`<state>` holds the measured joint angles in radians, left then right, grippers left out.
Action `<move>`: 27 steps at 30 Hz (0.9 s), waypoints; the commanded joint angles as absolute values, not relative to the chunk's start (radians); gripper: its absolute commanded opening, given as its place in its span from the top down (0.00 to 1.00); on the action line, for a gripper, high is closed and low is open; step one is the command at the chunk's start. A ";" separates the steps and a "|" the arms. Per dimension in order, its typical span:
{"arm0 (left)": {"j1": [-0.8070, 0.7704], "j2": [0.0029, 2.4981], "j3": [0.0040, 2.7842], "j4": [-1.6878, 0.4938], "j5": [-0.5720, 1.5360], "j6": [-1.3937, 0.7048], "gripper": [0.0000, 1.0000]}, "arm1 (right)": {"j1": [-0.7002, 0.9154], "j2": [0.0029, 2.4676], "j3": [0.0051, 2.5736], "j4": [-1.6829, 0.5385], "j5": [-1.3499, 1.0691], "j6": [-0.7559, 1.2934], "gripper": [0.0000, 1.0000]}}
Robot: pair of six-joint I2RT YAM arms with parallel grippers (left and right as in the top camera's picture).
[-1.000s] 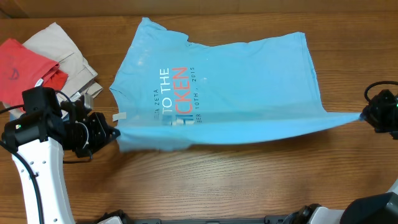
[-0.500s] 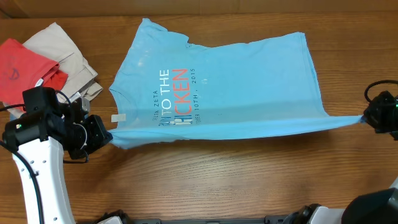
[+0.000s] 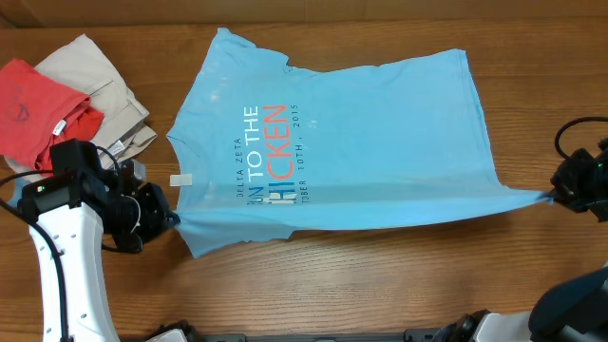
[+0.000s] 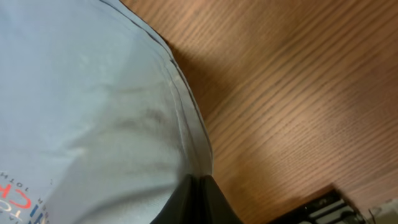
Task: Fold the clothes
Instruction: 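Lower the hem onto the table and release with both grippers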
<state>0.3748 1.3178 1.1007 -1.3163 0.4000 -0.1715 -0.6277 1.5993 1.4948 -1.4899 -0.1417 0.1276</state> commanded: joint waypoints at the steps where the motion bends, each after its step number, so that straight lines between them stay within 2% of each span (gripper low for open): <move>1: 0.377 1.320 1.089 -1.343 0.414 -0.263 0.96 | -0.628 1.635 1.491 -1.498 -0.101 0.135 0.93; 11: 0.377 1.320 1.060 -1.206 0.385 -0.349 0.96 | -0.620 1.733 1.491 -1.468 -0.094 0.142 0.93; 17: 0.339 1.333 1.056 -1.066 0.373 -0.384 0.96 | -0.555 1.790 1.491 -1.414 -0.089 0.152 0.93; 27: 0.233 1.499 1.056 -0.936 0.356 -0.398 0.96 | -0.471 1.809 1.491 -1.309 -0.075 0.184 0.92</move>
